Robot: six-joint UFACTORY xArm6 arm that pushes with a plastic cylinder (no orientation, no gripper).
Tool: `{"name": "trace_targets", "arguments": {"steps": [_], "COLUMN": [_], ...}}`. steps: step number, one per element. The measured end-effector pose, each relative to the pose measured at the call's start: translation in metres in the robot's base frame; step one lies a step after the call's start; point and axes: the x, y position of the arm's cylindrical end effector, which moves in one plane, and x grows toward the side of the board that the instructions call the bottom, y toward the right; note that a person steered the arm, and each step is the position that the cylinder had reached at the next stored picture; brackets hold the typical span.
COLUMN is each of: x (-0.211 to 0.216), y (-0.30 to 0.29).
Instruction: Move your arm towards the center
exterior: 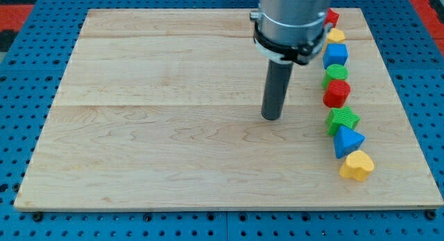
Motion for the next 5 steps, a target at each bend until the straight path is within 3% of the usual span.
{"name": "trace_targets", "arguments": {"steps": [2, 5], "x": [-0.074, -0.063], "y": [-0.008, -0.012]}}
